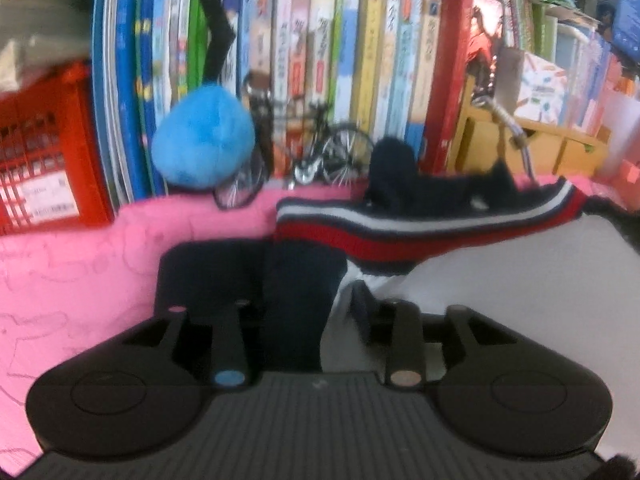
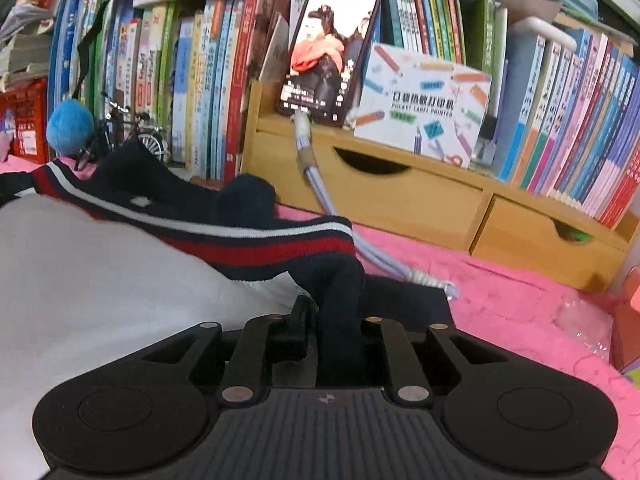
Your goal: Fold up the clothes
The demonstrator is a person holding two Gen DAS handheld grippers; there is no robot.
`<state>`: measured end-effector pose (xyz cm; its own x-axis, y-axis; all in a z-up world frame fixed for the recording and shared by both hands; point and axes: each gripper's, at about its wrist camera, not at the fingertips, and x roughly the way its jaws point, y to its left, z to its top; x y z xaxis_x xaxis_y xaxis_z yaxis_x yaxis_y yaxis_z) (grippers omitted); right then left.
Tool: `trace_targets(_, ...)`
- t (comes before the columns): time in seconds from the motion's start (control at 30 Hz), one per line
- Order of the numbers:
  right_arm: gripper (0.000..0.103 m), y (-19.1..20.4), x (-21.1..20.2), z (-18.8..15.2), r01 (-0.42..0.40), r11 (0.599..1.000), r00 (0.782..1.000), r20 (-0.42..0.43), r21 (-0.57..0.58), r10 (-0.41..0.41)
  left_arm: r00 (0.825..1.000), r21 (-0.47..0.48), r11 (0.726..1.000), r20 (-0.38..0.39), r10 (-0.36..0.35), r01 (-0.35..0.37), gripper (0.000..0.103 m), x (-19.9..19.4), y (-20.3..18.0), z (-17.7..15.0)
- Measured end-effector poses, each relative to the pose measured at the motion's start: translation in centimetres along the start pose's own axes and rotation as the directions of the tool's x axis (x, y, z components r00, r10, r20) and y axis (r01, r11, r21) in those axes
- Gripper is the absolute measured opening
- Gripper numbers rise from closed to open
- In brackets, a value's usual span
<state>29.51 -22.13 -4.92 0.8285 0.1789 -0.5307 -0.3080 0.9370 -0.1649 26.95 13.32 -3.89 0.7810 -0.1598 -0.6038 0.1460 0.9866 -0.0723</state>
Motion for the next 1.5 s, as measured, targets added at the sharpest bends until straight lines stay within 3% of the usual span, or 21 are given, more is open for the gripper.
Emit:
trace_targets(0.13,0.02,-0.2,0.2,0.0,-0.009,1.0,1.0,-0.008,0.015,0.009,1.0,-0.01,1.0,-0.012,-0.001,0.001,0.043,0.5,-0.1,0.1)
trace_targets(0.23,0.024,-0.4,0.8,0.2,-0.01,0.999,0.999,-0.032,0.031,0.011,1.0,-0.029,1.0,-0.011,0.002,-0.002,0.054,0.8,0.0,0.2)
trace_targets(0.33,0.048,-1.5,1.0,0.2,0.002,0.995,0.999,-0.037,0.101,0.002,0.996,-0.019,0.996,-0.019,0.083,-0.083,0.075,0.1,-0.2,0.7)
trace_targets(0.4,0.074,-2.7,0.5,0.2,0.022,0.985,0.999,-0.044,0.172,-0.014,0.993,-0.043,0.992,0.009,0.121,-0.12,0.075,-1.7,0.0,1.1)
trace_targets(0.47,0.079,-3.8,-1.0,-0.1,0.016,0.966,1.0,-0.028,0.259,-0.009,0.992,-0.089,0.991,0.062,0.108,-0.102,0.076,-4.3,0.7,1.2)
trace_targets(0.67,0.084,-5.3,-7.4,-0.7,0.033,0.938,0.997,0.054,0.345,-0.055,0.968,-0.108,0.986,0.203,0.148,-0.128,0.078,-11.7,-1.0,0.8)
trace_targets(0.8,0.085,-1.4,-11.1,-1.6,-0.033,0.971,0.995,0.101,0.235,0.01,0.964,-0.03,0.993,0.239,0.118,-0.114,0.078,-15.2,-5.3,-2.3)
trace_targets(0.93,0.085,5.4,-13.8,-4.0,-0.102,0.994,0.988,0.114,-0.04,0.106,0.98,0.089,0.99,0.18,0.088,-0.105,0.078,-15.6,-8.5,-5.8)
trace_targets(1.03,0.086,8.3,-15.1,-5.3,-0.153,0.98,0.983,0.085,-0.13,0.165,0.984,0.125,0.982,0.127,0.127,-0.143,0.078,-14.4,-8.7,-7.4)
trace_targets(1.17,0.083,10.2,-15.8,-6.3,-0.194,0.971,0.978,0.051,-0.143,0.203,0.979,0.092,0.977,0.089,0.185,-0.193,0.079,-12.8,-7.4,-8.4)
trace_targets(1.27,0.064,11.4,-15.8,-6.3,-0.23,0.969,0.972,0.02,-0.087,0.233,0.981,0.039,0.981,0.044,0.189,-0.191,0.08,-12.3,-6.4,-8.5)
trace_targets(1.5,0.064,16.0,-15.4,-4.6,-0.299,0.953,0.953,0.04,-0.051,0.301,0.978,0.025,0.978,0.009,0.208,-0.209,0.083,-11.9,-6.2,-8.7)
